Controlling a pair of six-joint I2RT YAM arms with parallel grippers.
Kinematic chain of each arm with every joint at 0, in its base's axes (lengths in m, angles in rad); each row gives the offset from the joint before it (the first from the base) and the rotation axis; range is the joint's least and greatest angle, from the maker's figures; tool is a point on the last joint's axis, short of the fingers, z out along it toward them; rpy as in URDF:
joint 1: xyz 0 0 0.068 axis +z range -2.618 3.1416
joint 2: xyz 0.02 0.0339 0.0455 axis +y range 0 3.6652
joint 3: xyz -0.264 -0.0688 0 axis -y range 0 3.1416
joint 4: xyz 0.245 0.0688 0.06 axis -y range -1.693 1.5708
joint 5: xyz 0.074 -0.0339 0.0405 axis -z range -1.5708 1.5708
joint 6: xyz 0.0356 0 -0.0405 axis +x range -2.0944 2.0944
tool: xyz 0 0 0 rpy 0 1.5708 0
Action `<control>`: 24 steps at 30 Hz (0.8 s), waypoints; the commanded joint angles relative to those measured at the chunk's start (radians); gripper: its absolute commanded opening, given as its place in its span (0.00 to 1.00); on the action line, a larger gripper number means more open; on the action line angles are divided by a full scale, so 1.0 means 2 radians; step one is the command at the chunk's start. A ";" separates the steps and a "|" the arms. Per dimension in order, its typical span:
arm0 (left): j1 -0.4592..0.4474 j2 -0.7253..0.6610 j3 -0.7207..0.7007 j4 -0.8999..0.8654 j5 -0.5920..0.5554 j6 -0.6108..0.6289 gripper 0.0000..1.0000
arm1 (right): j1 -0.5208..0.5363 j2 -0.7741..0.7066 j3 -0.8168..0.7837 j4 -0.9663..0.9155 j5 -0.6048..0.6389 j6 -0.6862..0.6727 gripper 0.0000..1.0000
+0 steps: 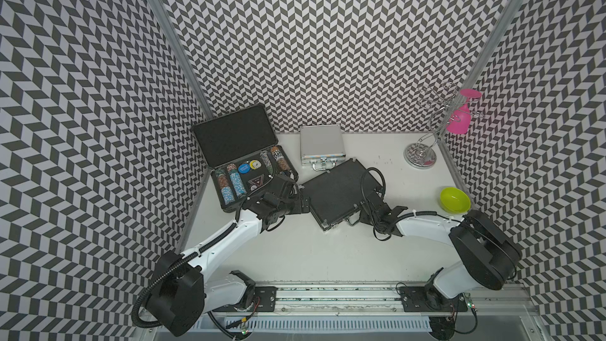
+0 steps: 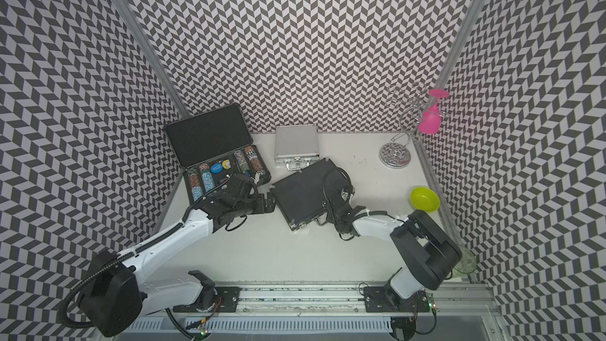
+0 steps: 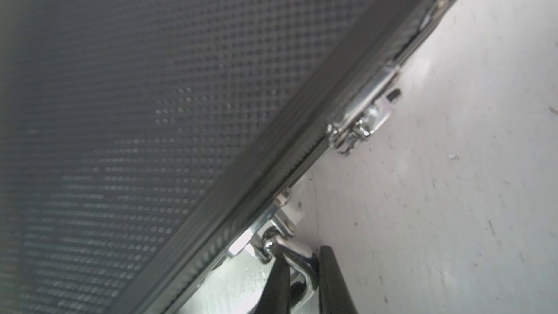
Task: Close the poker set cases
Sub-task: Move the poker set case to the center of the board.
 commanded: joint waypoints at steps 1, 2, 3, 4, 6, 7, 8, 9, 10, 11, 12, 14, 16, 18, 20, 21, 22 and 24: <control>0.006 -0.001 -0.005 0.001 0.002 0.005 0.99 | -0.002 0.007 -0.029 -0.005 -0.026 -0.006 0.09; 0.007 -0.001 -0.005 0.001 0.002 0.006 0.99 | -0.002 -0.004 -0.030 -0.007 -0.028 -0.005 0.08; 0.007 0.000 -0.006 0.001 0.002 0.006 0.99 | -0.002 -0.014 -0.030 -0.010 -0.028 -0.004 0.08; 0.008 0.000 -0.006 0.002 0.003 0.006 0.99 | -0.002 -0.024 -0.029 -0.016 -0.028 -0.003 0.07; 0.008 0.000 -0.005 0.003 0.006 0.006 0.99 | -0.005 -0.041 -0.024 -0.028 -0.026 -0.002 0.06; 0.008 0.001 -0.004 0.003 0.008 0.006 0.99 | -0.007 -0.047 -0.020 -0.035 -0.024 -0.004 0.04; 0.008 0.001 -0.003 0.004 0.008 0.006 0.99 | -0.011 -0.053 -0.015 -0.043 -0.022 -0.006 0.04; 0.008 0.001 -0.004 0.004 0.009 0.005 0.99 | -0.014 -0.057 -0.012 -0.049 -0.022 -0.010 0.03; 0.007 0.002 -0.007 0.006 0.009 0.005 0.99 | -0.017 -0.061 -0.008 -0.055 -0.021 -0.014 0.03; 0.008 0.003 -0.010 0.009 0.011 0.004 0.99 | -0.021 -0.064 -0.006 -0.060 -0.021 -0.016 0.03; 0.008 0.003 -0.013 0.010 0.014 0.002 0.99 | -0.025 -0.067 -0.003 -0.062 -0.023 -0.019 0.04; 0.007 0.003 -0.024 0.017 0.031 -0.010 0.99 | -0.029 -0.075 0.008 -0.071 -0.019 -0.025 0.07; 0.007 -0.002 -0.040 0.029 0.049 -0.034 0.99 | -0.029 -0.088 0.027 -0.085 -0.007 -0.040 0.14; 0.007 -0.013 -0.060 0.051 0.064 -0.058 0.99 | -0.029 -0.102 0.060 -0.109 0.017 -0.057 0.24; 0.006 -0.019 -0.080 0.091 0.093 -0.072 0.99 | -0.029 -0.115 0.096 -0.125 0.047 -0.075 0.42; 0.005 -0.016 -0.085 0.107 0.102 -0.078 0.99 | -0.030 -0.119 0.107 -0.116 0.060 -0.093 0.49; 0.005 -0.010 -0.089 0.123 0.113 -0.083 0.99 | -0.033 -0.120 0.117 -0.099 0.066 -0.119 0.56; 0.001 0.005 -0.090 0.141 0.115 -0.084 0.99 | -0.059 -0.106 0.150 -0.084 0.042 -0.154 0.63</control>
